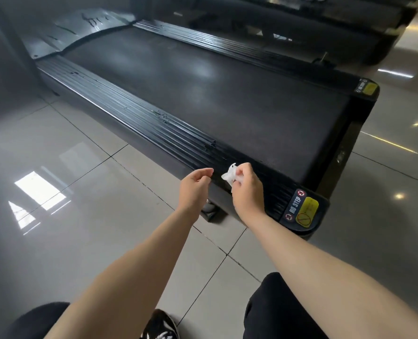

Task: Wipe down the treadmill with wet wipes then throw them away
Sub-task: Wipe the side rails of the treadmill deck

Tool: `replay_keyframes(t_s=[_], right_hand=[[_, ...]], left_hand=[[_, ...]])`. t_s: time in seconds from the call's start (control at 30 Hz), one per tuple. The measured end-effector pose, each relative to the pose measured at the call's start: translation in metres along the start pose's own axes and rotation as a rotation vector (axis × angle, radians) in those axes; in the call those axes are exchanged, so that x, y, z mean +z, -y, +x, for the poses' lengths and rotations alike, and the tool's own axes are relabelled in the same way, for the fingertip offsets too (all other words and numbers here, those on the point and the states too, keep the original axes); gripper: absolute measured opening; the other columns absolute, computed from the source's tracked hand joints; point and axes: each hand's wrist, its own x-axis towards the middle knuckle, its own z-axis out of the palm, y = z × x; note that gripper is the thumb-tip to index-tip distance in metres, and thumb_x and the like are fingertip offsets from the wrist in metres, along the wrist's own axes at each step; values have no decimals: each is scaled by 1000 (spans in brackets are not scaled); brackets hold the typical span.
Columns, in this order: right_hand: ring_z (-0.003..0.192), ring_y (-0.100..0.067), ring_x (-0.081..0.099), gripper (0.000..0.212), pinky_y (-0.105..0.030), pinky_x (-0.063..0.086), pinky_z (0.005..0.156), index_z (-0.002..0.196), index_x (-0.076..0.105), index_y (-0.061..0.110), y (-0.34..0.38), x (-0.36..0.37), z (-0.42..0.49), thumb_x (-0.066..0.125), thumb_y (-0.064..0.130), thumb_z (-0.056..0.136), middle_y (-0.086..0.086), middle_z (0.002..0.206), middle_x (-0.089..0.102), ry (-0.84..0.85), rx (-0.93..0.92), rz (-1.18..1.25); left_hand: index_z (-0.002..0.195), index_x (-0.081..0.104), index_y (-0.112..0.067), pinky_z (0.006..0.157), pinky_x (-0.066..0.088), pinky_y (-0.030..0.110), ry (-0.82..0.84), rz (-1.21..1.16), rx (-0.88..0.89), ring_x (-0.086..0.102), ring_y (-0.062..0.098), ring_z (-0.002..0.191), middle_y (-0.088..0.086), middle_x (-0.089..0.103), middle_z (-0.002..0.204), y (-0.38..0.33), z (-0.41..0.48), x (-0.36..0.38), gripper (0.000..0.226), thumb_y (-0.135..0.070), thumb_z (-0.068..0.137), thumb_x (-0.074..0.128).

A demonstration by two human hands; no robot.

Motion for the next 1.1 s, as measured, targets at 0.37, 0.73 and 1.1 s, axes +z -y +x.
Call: replay_keyframes(t_s=[0.37, 0.73, 1.1], right_hand=[[135, -32, 35, 55, -42, 29, 109, 148, 33, 0, -22, 46, 74, 46, 10, 96, -13, 145, 43, 239, -26, -738], [140, -31, 35, 43, -44, 24, 116, 142, 49, 1, 32, 90, 138, 26, 20, 111, -13, 149, 47, 548, 1, -431], [123, -31, 48, 67, -50, 40, 103, 141, 49, 7, -21, 81, 109, 8, 29, 91, -6, 133, 57, 115, 84, -695]], left_hand=[[157, 32, -22, 125, 1, 48, 54, 952, 359, -1, 28, 156, 7, 15, 169, 13, 113, -15, 52, -23, 106, 36], [163, 1, -27, 121, -18, 42, 197, 982, 290, -21, 18, 153, -2, -14, 169, 29, 128, -24, 58, -40, 108, 15], [163, 7, -26, 118, -25, 37, 139, 933, 303, -19, 15, 154, -4, -7, 170, 35, 127, -21, 58, -40, 108, 18]])
